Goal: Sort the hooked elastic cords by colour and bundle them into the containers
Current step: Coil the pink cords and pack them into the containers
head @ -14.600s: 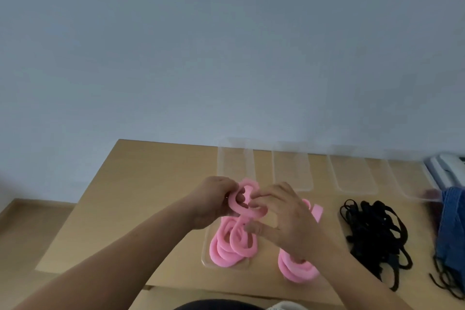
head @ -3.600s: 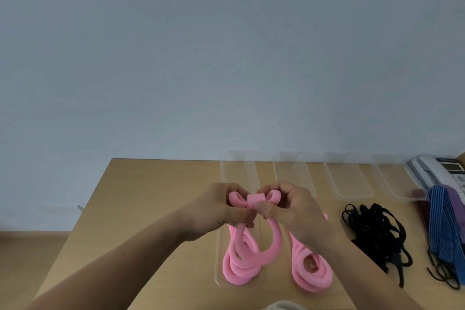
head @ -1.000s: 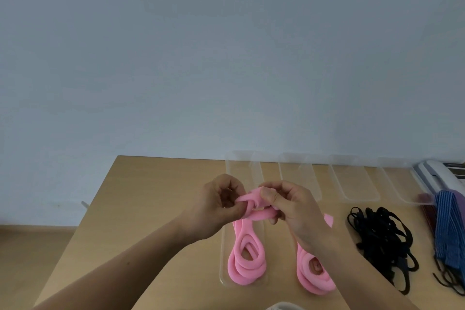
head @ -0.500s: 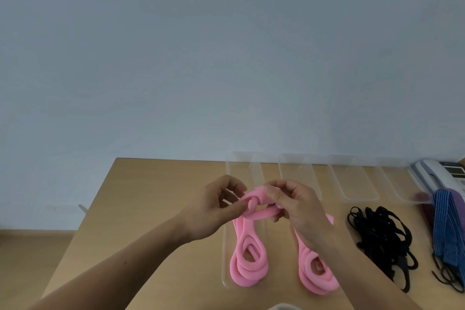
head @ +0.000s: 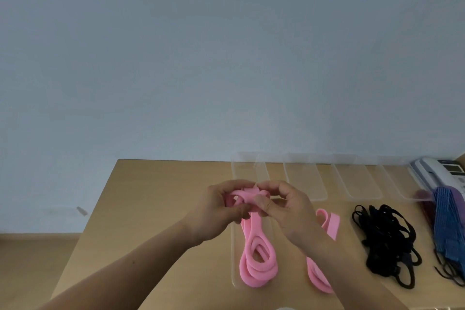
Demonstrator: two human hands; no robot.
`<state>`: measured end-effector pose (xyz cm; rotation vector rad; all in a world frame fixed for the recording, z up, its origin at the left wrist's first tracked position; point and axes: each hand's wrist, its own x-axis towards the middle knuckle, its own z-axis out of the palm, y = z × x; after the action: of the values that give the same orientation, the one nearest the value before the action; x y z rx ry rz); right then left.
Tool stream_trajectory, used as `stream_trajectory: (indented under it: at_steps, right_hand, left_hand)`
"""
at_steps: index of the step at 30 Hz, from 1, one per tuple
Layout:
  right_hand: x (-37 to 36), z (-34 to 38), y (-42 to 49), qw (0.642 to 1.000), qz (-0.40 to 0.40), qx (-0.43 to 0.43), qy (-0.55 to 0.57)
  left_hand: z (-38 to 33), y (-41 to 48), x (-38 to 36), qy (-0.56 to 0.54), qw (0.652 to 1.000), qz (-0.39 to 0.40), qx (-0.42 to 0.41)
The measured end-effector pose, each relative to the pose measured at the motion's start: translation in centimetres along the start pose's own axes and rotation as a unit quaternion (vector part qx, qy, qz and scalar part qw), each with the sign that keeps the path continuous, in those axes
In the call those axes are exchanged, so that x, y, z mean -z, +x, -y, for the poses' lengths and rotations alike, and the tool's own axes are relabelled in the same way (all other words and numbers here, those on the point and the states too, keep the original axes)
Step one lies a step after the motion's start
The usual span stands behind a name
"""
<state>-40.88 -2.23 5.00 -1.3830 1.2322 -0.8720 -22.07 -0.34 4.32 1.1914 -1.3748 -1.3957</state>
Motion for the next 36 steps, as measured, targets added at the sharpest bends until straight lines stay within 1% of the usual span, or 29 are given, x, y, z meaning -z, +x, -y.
stream_trajectory:
  at_steps: [2,4,7,10,14,19,22,24,26,28,31,33,36]
  right_hand:
    - [-0.4,0.0,0.1,1.000,-0.017,0.003,0.008]
    - [-0.8,0.0,0.2,1.000,-0.018,0.002,0.007]
    - [-1.2,-0.3,0.5,1.000,0.010,-0.007,0.001]
    - [-1.2,-0.5,0.7,0.999,0.030,-0.023,0.034]
    - [-1.1,-0.8,1.0,0.998,0.001,-0.027,0.056]
    - [-0.3,-1.7,2.6,0.998,-0.029,-0.022,0.060]
    - [0.8,-2.8,4.3,1.000,-0.012,-0.002,0.011]
    - [1.9,-3.7,5.8,0.995,0.032,0.038,-0.082]
    - [3.1,-4.3,7.5,0.969,0.074,0.112,-0.205]
    - [4.0,-4.6,9.2,0.935,0.093,0.188,-0.286]
    - [4.9,-5.4,11.9,0.902,0.105,0.242,-0.343]
    - [5.2,-6.3,13.8,0.873,0.129,0.276,-0.380]
    - [5.0,-7.8,16.3,0.839,0.144,0.324,-0.413]
  left_hand:
    - [0.3,0.0,0.5,-0.017,1.000,0.009,0.012]
    - [0.4,0.0,1.1,-0.032,0.999,0.016,0.025]
    - [0.7,0.3,2.1,-0.067,0.997,0.019,0.037]
    - [1.1,0.6,2.9,-0.125,0.990,0.019,0.056]
    - [1.7,1.2,2.9,-0.143,0.987,0.032,0.063]
    - [2.1,3.1,1.5,-0.153,0.986,0.003,0.063]
    - [2.3,4.6,0.7,-0.156,0.985,-0.018,0.073]
    - [2.5,5.9,0.2,-0.152,0.984,-0.026,0.091]
    - [2.8,7.6,-0.2,-0.149,0.981,-0.041,0.115]
    - [3.2,9.4,-0.6,-0.145,0.979,-0.057,0.135]
    - [3.8,11.7,-0.9,-0.142,0.973,-0.068,0.170]
    - [4.2,12.7,-0.7,-0.133,0.970,-0.064,0.193]
    - [4.9,13.9,-0.2,-0.132,0.964,-0.073,0.221]
